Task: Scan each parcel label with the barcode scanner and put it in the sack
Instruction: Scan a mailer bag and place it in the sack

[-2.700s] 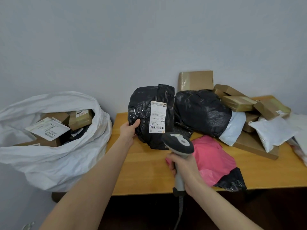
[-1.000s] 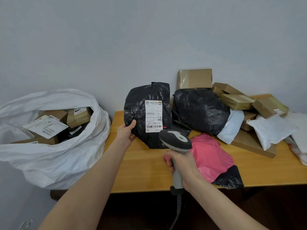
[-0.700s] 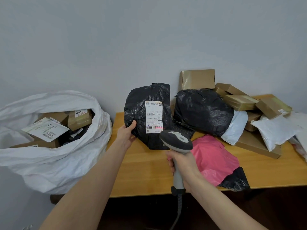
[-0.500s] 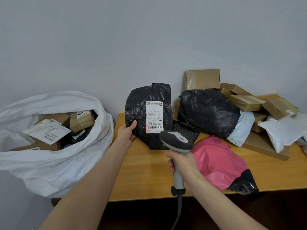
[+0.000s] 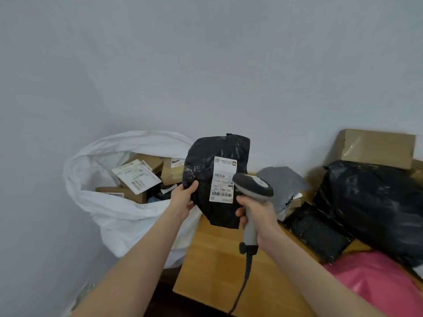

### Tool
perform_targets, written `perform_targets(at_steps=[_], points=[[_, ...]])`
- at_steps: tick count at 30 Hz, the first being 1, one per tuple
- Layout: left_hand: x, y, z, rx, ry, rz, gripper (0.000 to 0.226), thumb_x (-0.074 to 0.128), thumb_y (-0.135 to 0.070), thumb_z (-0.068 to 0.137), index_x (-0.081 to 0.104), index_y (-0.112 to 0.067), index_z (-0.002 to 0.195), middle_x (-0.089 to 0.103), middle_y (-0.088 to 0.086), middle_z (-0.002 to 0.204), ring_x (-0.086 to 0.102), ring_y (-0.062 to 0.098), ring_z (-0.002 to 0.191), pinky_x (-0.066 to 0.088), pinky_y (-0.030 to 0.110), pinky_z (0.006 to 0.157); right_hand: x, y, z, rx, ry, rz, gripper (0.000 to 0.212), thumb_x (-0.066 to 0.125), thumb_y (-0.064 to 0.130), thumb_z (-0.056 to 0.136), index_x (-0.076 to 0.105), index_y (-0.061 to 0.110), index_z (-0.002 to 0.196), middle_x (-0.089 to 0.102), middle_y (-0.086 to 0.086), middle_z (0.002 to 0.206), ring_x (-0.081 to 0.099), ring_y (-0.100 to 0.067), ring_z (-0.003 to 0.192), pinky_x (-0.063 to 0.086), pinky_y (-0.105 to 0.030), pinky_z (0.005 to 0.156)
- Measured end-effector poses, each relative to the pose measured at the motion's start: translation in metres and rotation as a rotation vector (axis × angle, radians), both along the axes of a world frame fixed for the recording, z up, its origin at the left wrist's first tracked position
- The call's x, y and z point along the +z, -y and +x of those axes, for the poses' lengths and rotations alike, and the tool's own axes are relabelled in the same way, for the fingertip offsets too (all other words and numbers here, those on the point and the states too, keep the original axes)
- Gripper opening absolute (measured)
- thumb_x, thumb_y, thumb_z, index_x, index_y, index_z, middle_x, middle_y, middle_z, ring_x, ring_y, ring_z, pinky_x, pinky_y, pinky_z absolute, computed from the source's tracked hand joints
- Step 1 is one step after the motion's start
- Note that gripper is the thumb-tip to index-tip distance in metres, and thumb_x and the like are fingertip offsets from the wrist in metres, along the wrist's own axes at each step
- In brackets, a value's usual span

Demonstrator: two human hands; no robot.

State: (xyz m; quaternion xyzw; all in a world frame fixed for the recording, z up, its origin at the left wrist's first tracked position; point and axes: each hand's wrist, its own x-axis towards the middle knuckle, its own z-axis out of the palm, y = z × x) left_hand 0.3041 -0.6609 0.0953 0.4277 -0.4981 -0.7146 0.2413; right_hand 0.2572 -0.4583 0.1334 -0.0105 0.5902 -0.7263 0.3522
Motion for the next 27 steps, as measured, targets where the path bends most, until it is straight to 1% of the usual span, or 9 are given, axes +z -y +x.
perform_targets(at_steps=[5, 11, 14, 17, 19, 21, 23, 25, 27], points=[[0.018, 0.085, 0.053, 0.179, 0.024, -0.019, 0.023, 0.065, -0.011, 0.09, 0.06, -0.004, 0.111, 0.067, 0.011, 0.103, 0.063, 0.028, 0.094, 0.053, 0.041, 0.083, 0.012, 0.074, 0.0, 0.086, 0.001, -0.012, 0.007, 0.066, 0.008, 0.087, 0.061, 0.006, 0.082, 0.057, -0.004, 0.049, 0.046, -0.015, 0.043, 0.04, -0.025, 0.046], [0.023, 0.212, 0.105, 0.303, 0.148, 0.076, 0.036, 0.064, -0.007, 0.09, 0.055, 0.001, 0.125, 0.067, 0.013, 0.097, 0.062, 0.024, 0.075, 0.051, 0.037, 0.064, 0.011, 0.169, 0.006, 0.157, -0.02, 0.008, 0.005, 0.066, 0.009, 0.088, 0.062, 0.007, 0.087, 0.06, -0.007, 0.055, 0.047, -0.014, 0.044, 0.04, -0.025, 0.046], [0.012, 0.276, 0.105, 0.292, 0.239, 0.099, 0.037, 0.057, -0.006, 0.095, 0.051, 0.0, 0.131, 0.064, 0.016, 0.115, 0.059, 0.026, 0.082, 0.049, 0.036, 0.076, 0.003, 0.228, 0.007, 0.15, -0.014, 0.025, 0.006, 0.066, 0.008, 0.086, 0.063, 0.003, 0.087, 0.059, -0.007, 0.053, 0.046, -0.014, 0.043, 0.04, -0.025, 0.046], [-0.005, 0.333, 0.095, 0.294, 0.308, 0.095, 0.039, 0.056, -0.005, 0.094, 0.049, 0.002, 0.132, 0.061, 0.015, 0.09, 0.056, 0.026, 0.074, 0.047, 0.036, 0.066, -0.003, 0.286, 0.012, 0.118, 0.0, 0.041, 0.006, 0.064, 0.006, 0.086, 0.06, 0.005, 0.081, 0.057, -0.007, 0.052, 0.043, -0.014, 0.041, 0.038, -0.024, 0.045], [-0.017, 0.369, 0.088, 0.334, 0.318, 0.079, 0.035, 0.059, -0.005, 0.092, 0.051, 0.0, 0.127, 0.063, 0.018, 0.106, 0.061, 0.032, 0.089, 0.05, 0.041, 0.074, -0.007, 0.318, 0.015, 0.092, 0.009, 0.05, 0.011, 0.062, 0.004, 0.085, 0.058, 0.006, 0.075, 0.055, -0.008, 0.051, 0.041, -0.016, 0.04, 0.035, -0.024, 0.044], [-0.022, 0.395, 0.077, 0.367, 0.338, -0.024, 0.03, 0.064, -0.012, 0.091, 0.055, -0.003, 0.118, 0.062, 0.017, 0.121, 0.061, 0.034, 0.101, 0.051, 0.04, 0.079, -0.011, 0.342, 0.015, 0.054, 0.004, 0.07, 0.011, 0.062, 0.003, 0.085, 0.057, 0.005, 0.074, 0.054, -0.009, 0.05, 0.04, -0.017, 0.04, 0.034, -0.024, 0.042], [-0.025, 0.414, 0.068, 0.309, 0.493, -0.265, 0.04, 0.064, -0.021, 0.091, 0.053, -0.002, 0.123, 0.059, 0.016, 0.126, 0.057, 0.037, 0.11, 0.049, 0.04, 0.084, -0.013, 0.359, 0.014, 0.021, 0.0, 0.097, 0.01, 0.063, 0.003, 0.084, 0.058, 0.004, 0.075, 0.055, -0.009, 0.051, 0.041, -0.018, 0.041, 0.034, -0.024, 0.042], [-0.029, 0.422, 0.063, 0.189, 0.673, -0.487, 0.067, 0.068, -0.025, 0.088, 0.035, 0.0, 0.141, 0.048, 0.021, 0.139, 0.047, 0.039, 0.125, 0.042, 0.044, 0.099, -0.017, 0.369, 0.012, 0.002, 0.002, 0.12, 0.01, 0.063, 0.003, 0.084, 0.057, 0.004, 0.076, 0.055, -0.009, 0.052, 0.041, -0.018, 0.042, 0.035, -0.023, 0.042], [-0.032, 0.419, 0.065, 0.056, 0.89, -0.683, 0.098, 0.074, -0.032, 0.082, 0.011, 0.0, 0.149, 0.025, 0.025, 0.152, 0.031, 0.04, 0.137, 0.031, 0.047, 0.11, -0.02, 0.374, 0.014, 0.007, 0.012, 0.138, 0.008, 0.063, 0.004, 0.084, 0.058, 0.004, 0.078, 0.055, -0.009, 0.053, 0.041, -0.017, 0.043, 0.036, -0.023, 0.043]])
